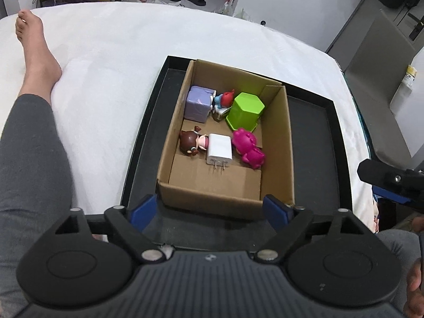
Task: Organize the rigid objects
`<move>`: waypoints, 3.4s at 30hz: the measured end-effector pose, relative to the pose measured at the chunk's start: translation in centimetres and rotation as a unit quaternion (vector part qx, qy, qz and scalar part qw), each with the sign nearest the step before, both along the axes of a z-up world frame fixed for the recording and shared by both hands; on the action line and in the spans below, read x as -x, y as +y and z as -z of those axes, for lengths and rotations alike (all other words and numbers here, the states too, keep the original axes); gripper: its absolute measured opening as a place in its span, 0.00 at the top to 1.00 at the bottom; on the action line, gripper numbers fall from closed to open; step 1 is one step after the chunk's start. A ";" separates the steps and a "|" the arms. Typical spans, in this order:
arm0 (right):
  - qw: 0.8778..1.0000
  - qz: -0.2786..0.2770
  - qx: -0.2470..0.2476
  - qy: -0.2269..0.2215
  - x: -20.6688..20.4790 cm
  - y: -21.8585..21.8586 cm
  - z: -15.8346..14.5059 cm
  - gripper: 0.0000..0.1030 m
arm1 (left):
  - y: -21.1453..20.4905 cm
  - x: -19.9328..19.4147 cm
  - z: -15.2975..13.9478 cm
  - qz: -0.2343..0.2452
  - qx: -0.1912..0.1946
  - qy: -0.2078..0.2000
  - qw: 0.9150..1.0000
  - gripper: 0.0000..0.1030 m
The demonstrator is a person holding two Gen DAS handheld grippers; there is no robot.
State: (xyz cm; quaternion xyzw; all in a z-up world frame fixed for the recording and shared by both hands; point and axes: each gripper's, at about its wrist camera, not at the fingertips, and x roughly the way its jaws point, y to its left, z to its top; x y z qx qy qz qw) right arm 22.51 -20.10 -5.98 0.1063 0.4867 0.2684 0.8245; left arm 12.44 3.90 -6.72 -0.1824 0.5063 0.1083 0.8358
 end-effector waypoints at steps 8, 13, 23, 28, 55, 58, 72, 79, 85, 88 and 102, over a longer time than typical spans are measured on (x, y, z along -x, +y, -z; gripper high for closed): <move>1.000 0.019 0.009 -0.015 1.3 -2.6 -1.1 0.00 | -1.3 1.7 -1.9 0.002 0.000 -0.014 1.000 0.07; 0.999 0.033 0.009 -0.023 2.4 -4.0 -2.2 0.00 | -1.6 3.0 -3.3 0.004 -0.006 -0.018 1.000 0.07; 0.998 0.039 0.013 -0.044 5.0 -4.8 -4.7 0.00 | -1.8 6.1 -6.1 0.002 -0.009 -0.059 0.998 0.06; 0.997 0.042 0.009 -0.064 6.6 -5.1 -6.5 0.00 | -1.6 7.7 -7.8 0.003 -0.008 -0.081 0.997 0.06; 0.991 0.036 0.040 -0.126 12.0 -5.6 -9.7 0.00 | -4.8 12.3 -10.8 0.038 -0.057 -0.130 0.989 0.03; 0.991 0.031 0.042 -0.122 12.3 -5.4 -9.2 0.00 | -5.1 12.4 -10.6 0.040 -0.048 -0.131 0.989 0.03; 0.990 0.021 0.070 -0.118 12.7 -4.6 -8.0 0.00 | -5.9 12.1 -9.5 0.050 -0.046 -0.119 0.990 0.03; 0.991 0.019 0.068 -0.117 12.7 -4.7 -7.9 0.00 | -6.0 12.0 -9.4 0.052 -0.049 -0.115 0.991 0.03; 0.991 0.019 0.068 -0.116 12.7 -4.7 -7.8 0.00 | -6.2 11.8 -9.2 0.055 -0.051 -0.112 0.991 0.03; 0.991 0.020 0.070 -0.115 12.6 -4.7 -7.7 0.00 | -6.2 11.8 -9.2 0.057 -0.046 -0.109 0.991 0.03; 0.991 0.019 0.070 -0.114 12.6 -4.7 -7.6 0.00 | -6.5 11.6 -9.0 0.061 -0.065 -0.102 0.991 0.03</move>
